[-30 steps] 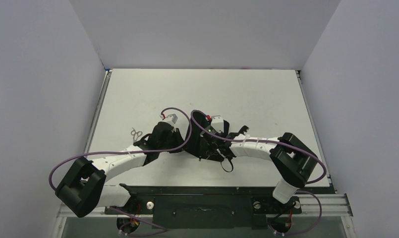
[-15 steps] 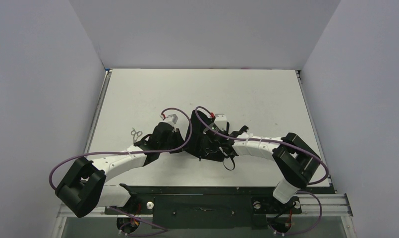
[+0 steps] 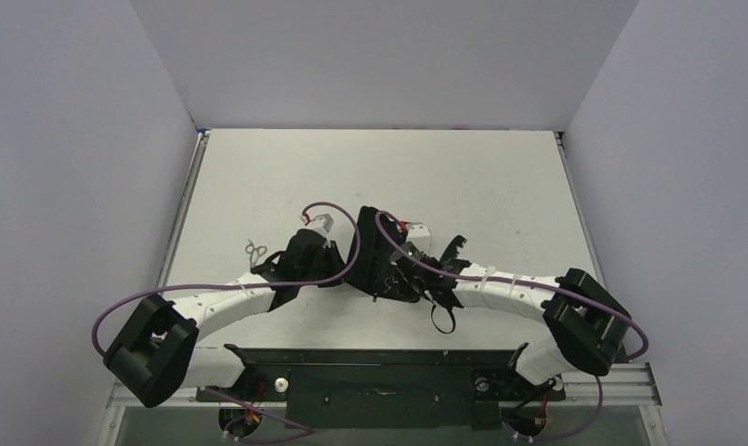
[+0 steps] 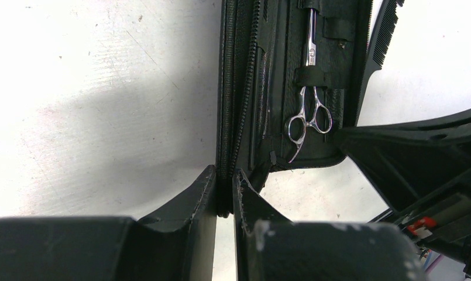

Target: Sort the hair-cutting tools

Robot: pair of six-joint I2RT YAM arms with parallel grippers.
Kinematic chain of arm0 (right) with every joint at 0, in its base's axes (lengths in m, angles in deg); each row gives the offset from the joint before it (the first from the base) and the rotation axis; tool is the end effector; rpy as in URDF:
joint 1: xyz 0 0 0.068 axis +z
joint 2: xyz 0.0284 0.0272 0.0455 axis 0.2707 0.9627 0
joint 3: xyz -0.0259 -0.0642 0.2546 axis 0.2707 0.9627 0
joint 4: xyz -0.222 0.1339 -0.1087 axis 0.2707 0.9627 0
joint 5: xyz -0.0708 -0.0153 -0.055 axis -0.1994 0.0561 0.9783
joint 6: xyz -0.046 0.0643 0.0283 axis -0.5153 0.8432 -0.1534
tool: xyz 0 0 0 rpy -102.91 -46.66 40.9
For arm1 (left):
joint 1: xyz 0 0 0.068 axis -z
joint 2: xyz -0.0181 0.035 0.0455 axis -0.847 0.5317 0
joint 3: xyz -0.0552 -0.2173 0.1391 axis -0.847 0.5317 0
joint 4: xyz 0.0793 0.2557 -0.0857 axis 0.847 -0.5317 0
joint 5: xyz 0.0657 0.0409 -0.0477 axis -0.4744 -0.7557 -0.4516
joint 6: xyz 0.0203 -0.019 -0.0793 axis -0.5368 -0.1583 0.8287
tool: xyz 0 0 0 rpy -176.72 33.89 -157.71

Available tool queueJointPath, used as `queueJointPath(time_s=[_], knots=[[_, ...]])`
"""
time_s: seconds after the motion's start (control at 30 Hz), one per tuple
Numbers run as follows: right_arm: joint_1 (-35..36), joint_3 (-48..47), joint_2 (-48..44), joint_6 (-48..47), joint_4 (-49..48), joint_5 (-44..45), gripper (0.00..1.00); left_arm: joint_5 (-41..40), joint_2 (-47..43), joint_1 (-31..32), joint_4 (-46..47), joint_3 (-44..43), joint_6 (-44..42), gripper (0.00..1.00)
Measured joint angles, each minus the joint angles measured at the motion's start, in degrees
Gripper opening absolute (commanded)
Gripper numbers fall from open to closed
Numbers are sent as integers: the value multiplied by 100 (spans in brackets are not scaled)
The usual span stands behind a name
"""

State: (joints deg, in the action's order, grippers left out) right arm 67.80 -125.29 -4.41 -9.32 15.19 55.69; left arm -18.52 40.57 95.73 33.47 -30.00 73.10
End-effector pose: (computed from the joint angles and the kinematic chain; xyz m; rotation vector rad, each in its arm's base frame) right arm 0.2118 0.2441 0.1269 -0.1371 2.5096 0.3994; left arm 0.2340 -0.1871 0.1309 -0.0505 2.3990 -0.7641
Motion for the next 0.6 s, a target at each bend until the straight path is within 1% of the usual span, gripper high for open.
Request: queueJointPath(time_s=[0.2,0.6], knots=[[90,44,280,11,-55,-201,0,2,0,0,0,0,0,0],[-37,-247,809,157,-232,-118,0,2,-2,9,0,0,-4,0]])
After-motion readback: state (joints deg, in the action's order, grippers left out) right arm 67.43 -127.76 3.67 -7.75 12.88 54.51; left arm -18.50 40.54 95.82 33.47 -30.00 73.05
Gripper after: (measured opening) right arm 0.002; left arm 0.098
